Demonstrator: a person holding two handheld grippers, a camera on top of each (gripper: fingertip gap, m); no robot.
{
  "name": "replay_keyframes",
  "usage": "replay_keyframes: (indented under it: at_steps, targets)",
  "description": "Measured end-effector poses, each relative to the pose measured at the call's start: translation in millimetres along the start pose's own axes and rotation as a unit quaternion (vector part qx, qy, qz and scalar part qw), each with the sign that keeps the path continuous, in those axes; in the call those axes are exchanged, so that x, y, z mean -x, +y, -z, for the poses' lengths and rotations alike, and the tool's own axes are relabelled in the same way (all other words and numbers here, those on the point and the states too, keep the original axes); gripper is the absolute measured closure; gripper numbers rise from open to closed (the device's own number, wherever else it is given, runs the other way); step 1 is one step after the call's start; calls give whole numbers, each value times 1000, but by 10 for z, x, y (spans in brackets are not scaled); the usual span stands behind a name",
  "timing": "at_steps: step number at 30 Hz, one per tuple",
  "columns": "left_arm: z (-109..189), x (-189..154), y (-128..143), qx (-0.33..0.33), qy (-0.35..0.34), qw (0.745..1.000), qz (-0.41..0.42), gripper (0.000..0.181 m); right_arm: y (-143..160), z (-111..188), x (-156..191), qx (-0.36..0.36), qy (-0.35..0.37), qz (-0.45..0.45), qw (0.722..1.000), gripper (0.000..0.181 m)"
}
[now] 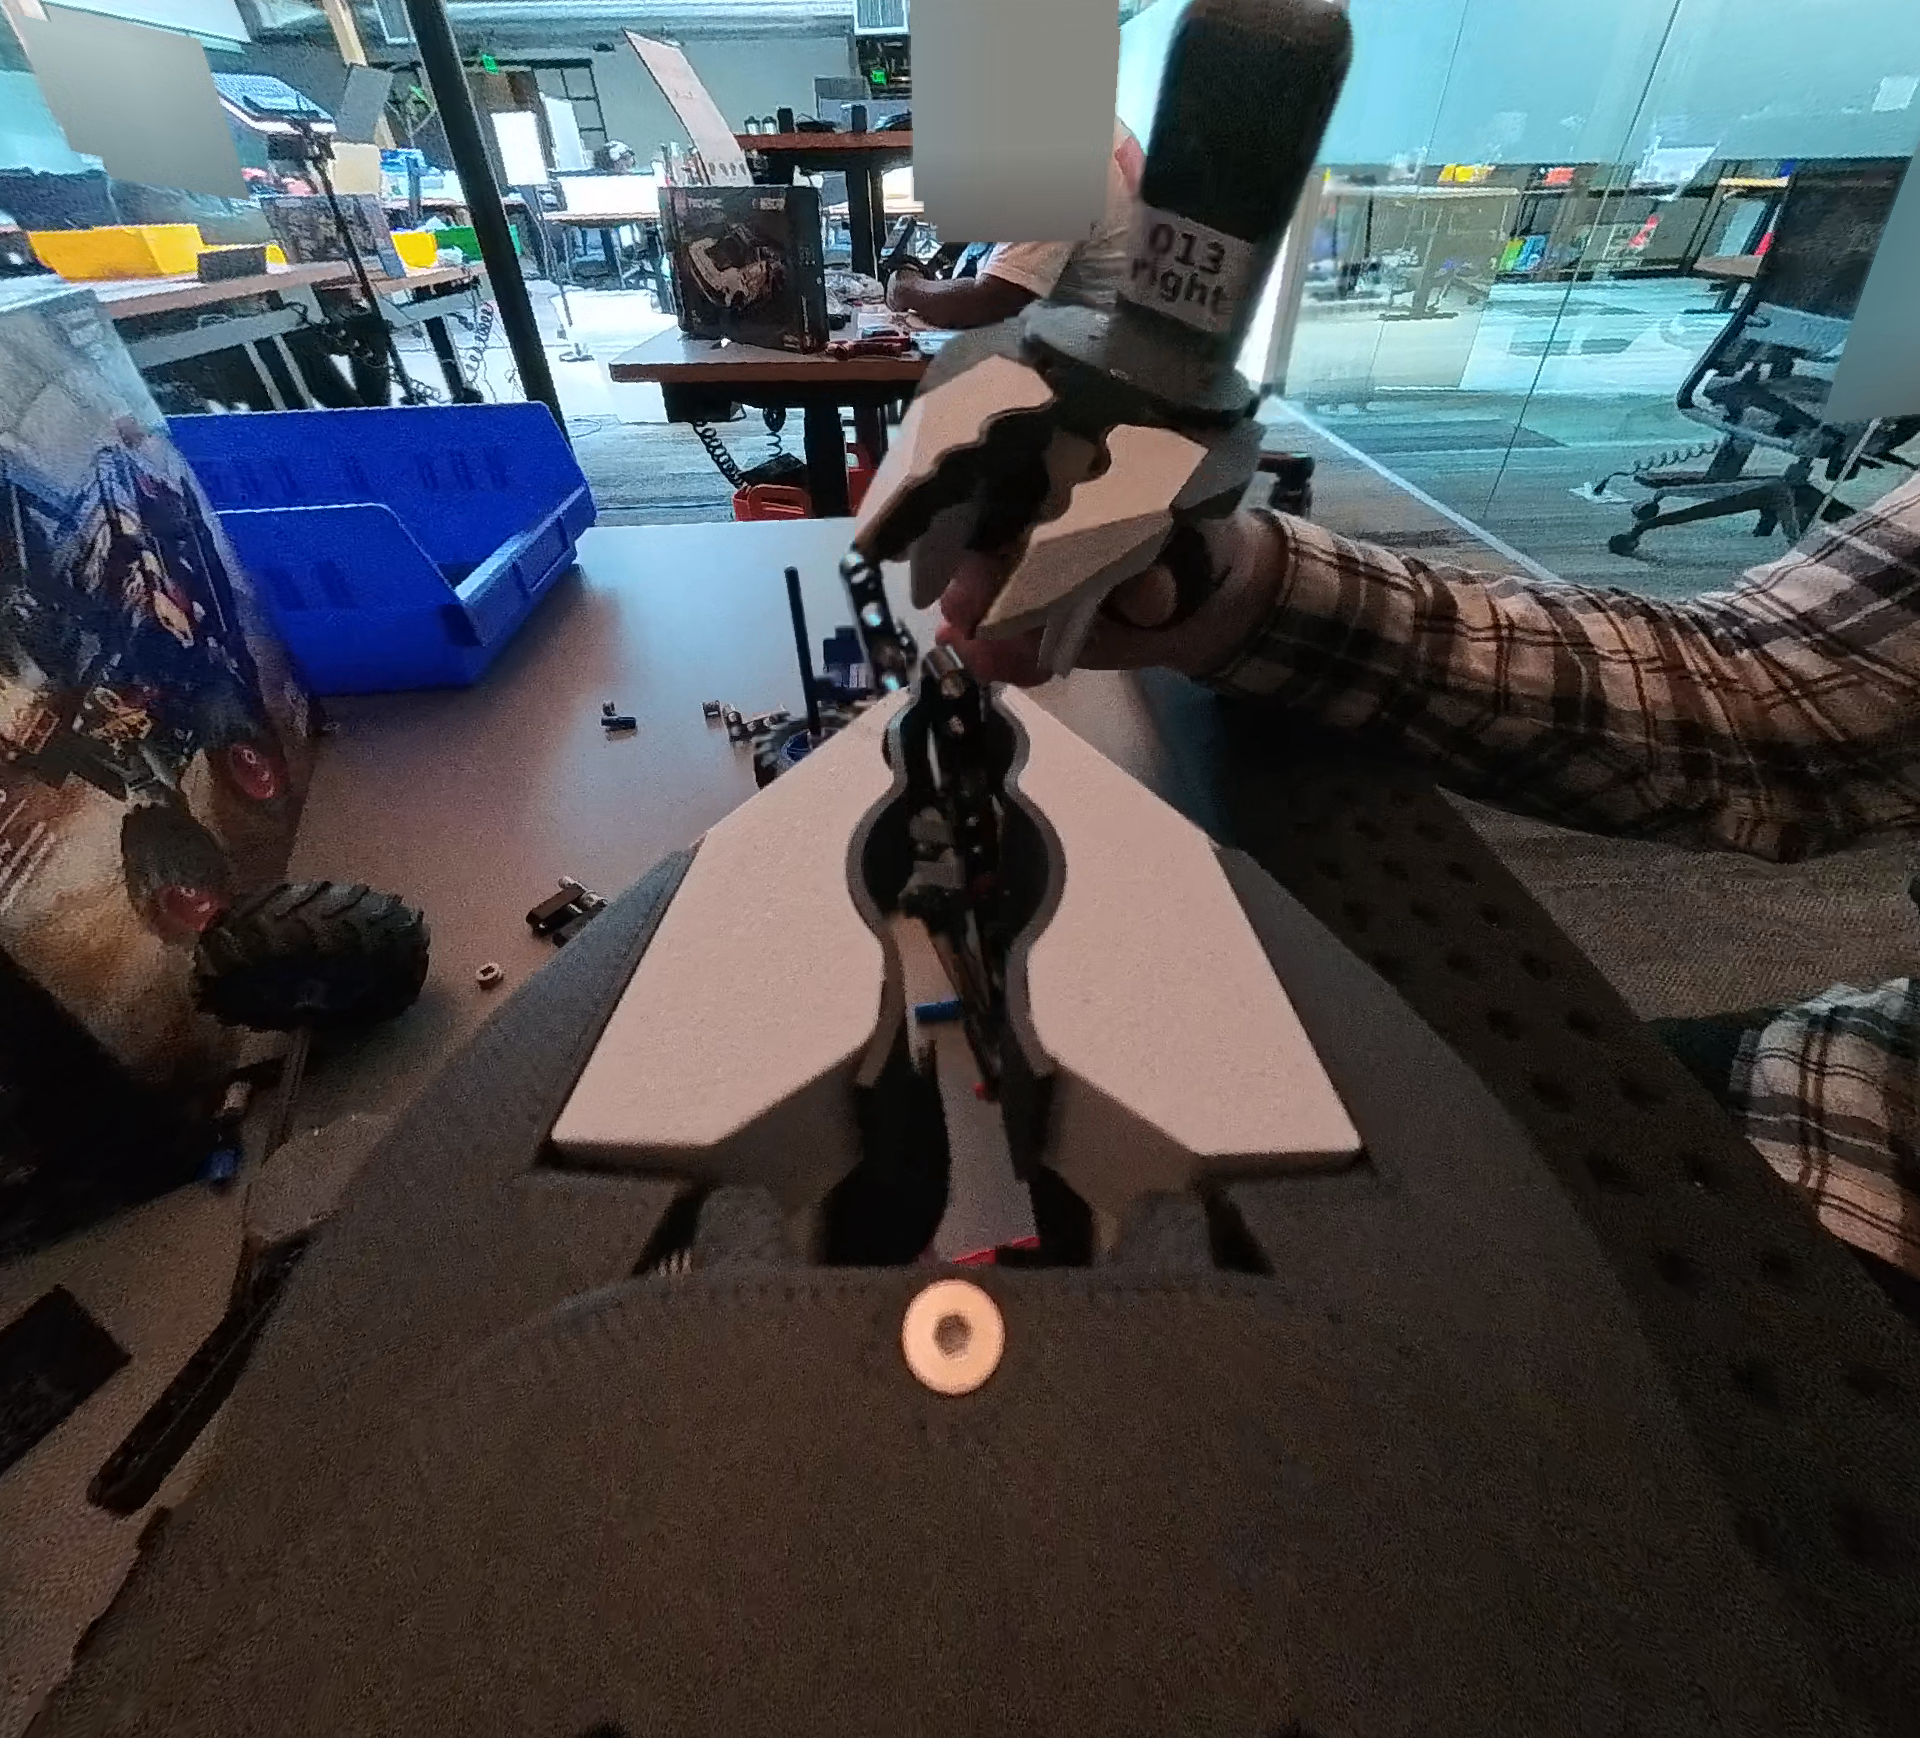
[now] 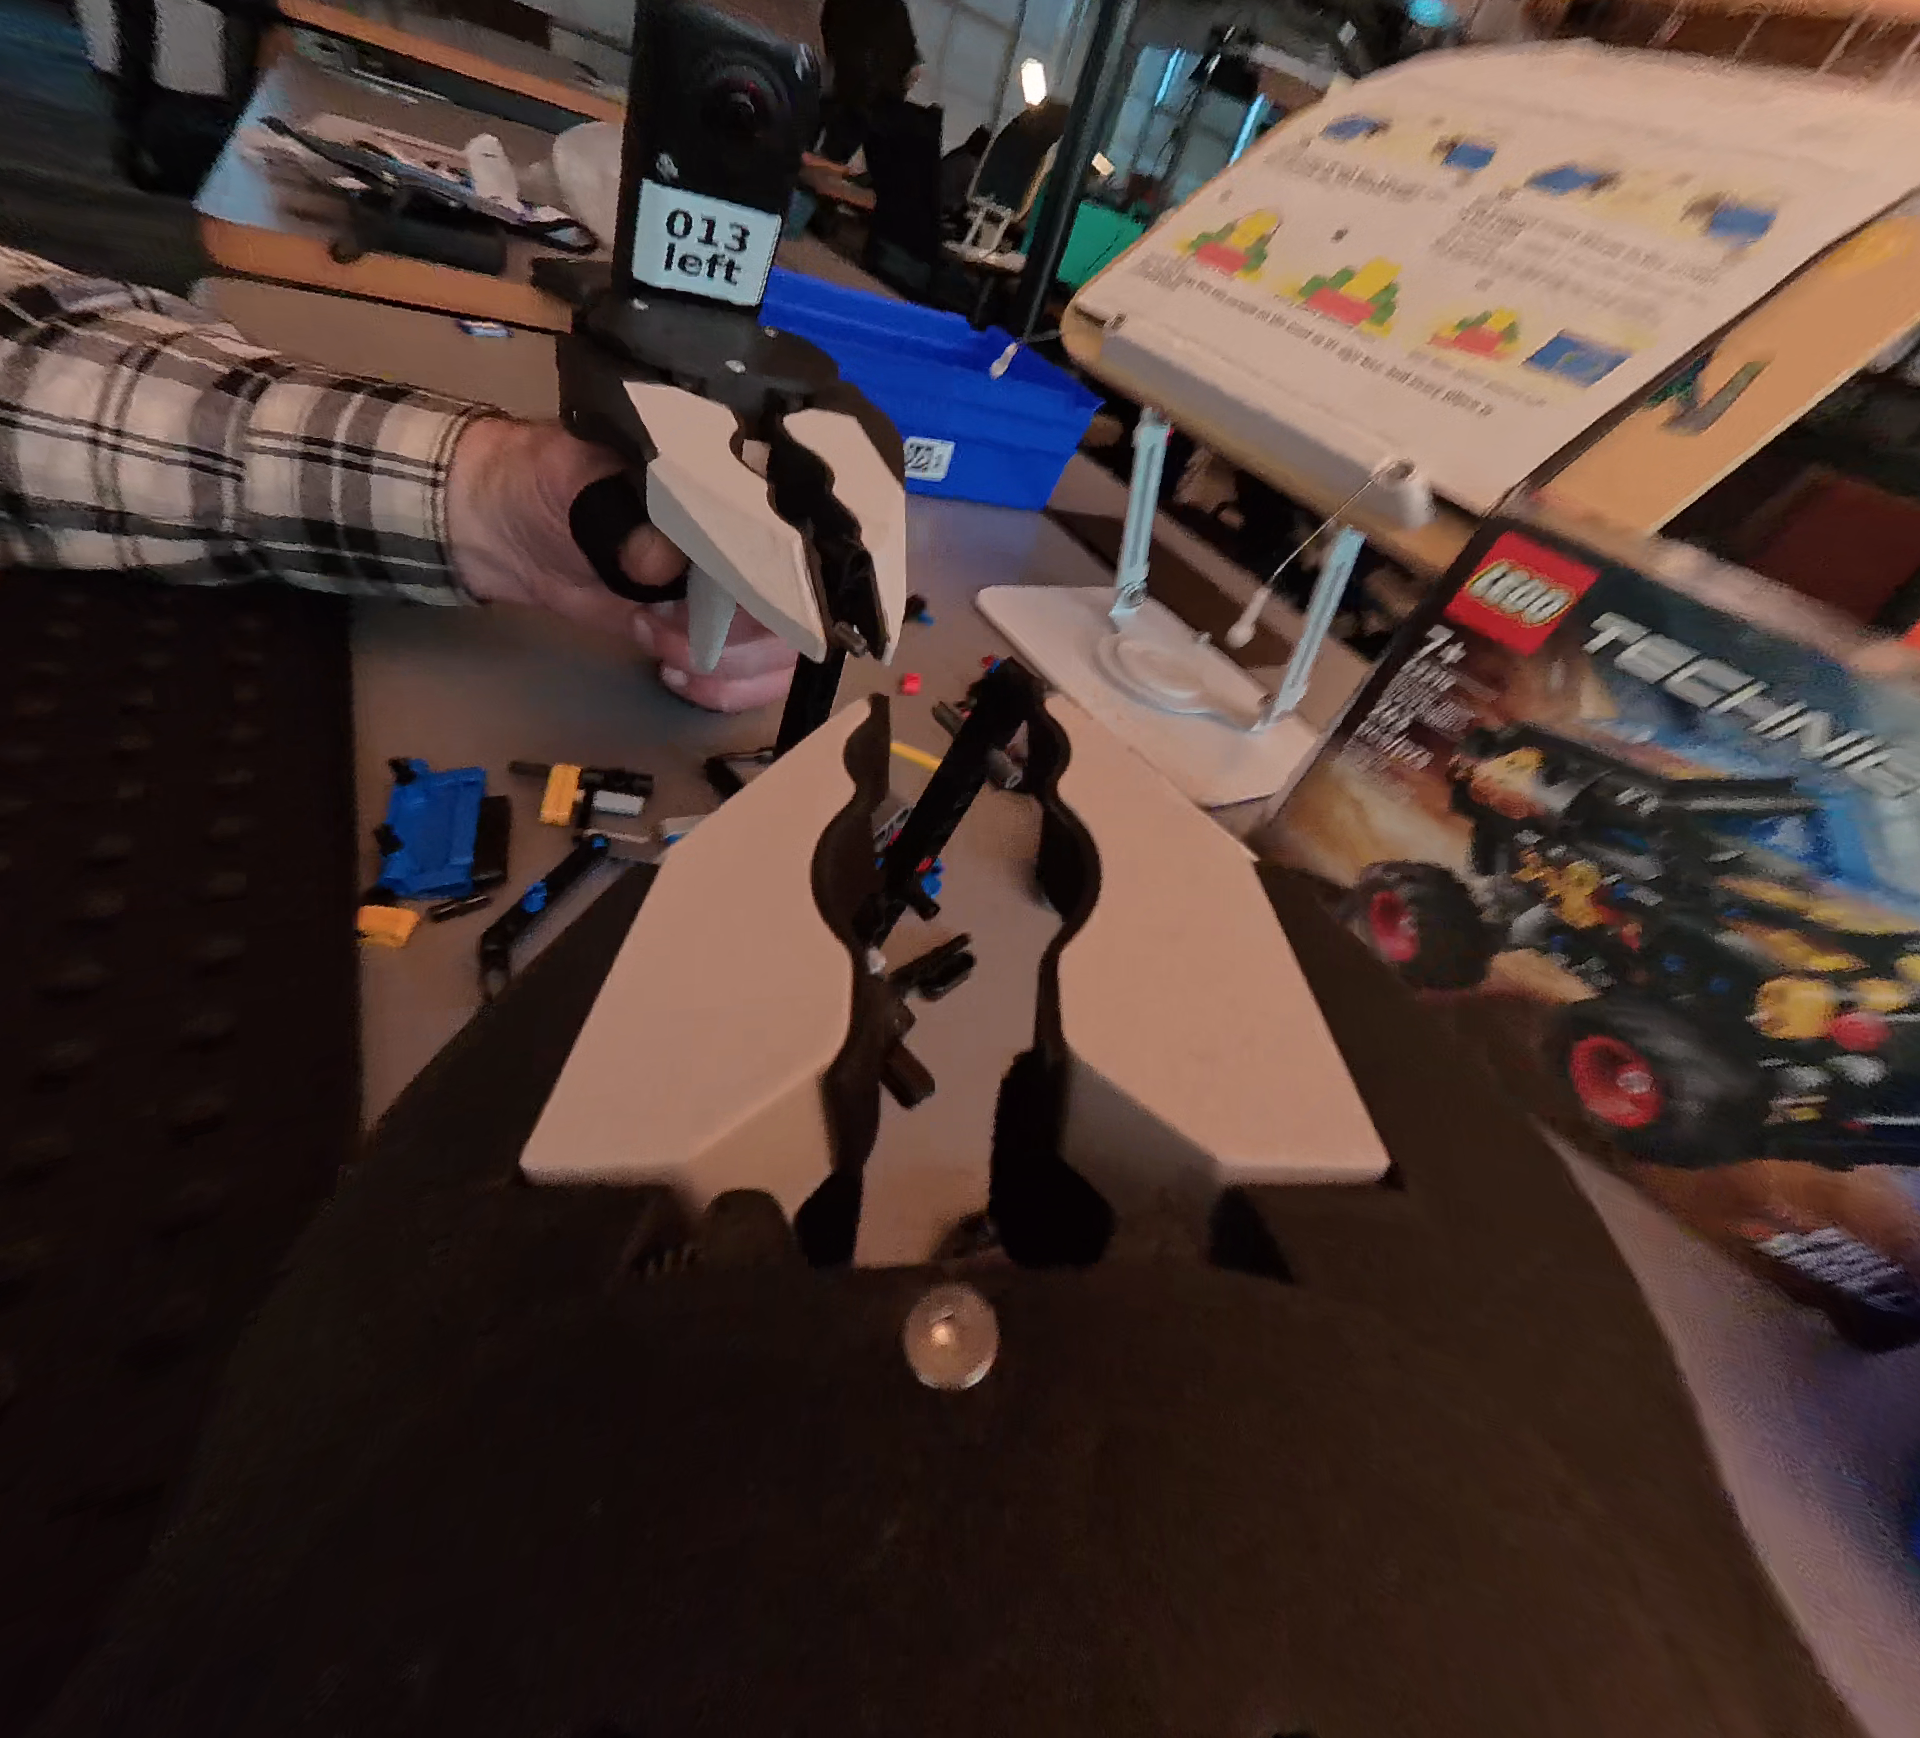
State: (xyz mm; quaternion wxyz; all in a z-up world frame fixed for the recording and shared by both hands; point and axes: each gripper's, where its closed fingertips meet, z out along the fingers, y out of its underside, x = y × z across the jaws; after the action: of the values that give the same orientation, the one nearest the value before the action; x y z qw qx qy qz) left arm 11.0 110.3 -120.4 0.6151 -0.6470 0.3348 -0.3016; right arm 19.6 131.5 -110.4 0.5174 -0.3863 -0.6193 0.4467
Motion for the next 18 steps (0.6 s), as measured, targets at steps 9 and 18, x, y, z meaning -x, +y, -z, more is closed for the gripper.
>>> replay_keyframes:
  at_steps: [9, 18]
  targets:
    - [-64, -96, 112, 30, 17, 999, -19, 174, 73, 7, -94, 2, -3, -60, 998, 143]
    - [-4, -45, 144, 50, -1, 998, -43, 169, 305, -52, 13, 59, -45, -90, 993, 171]
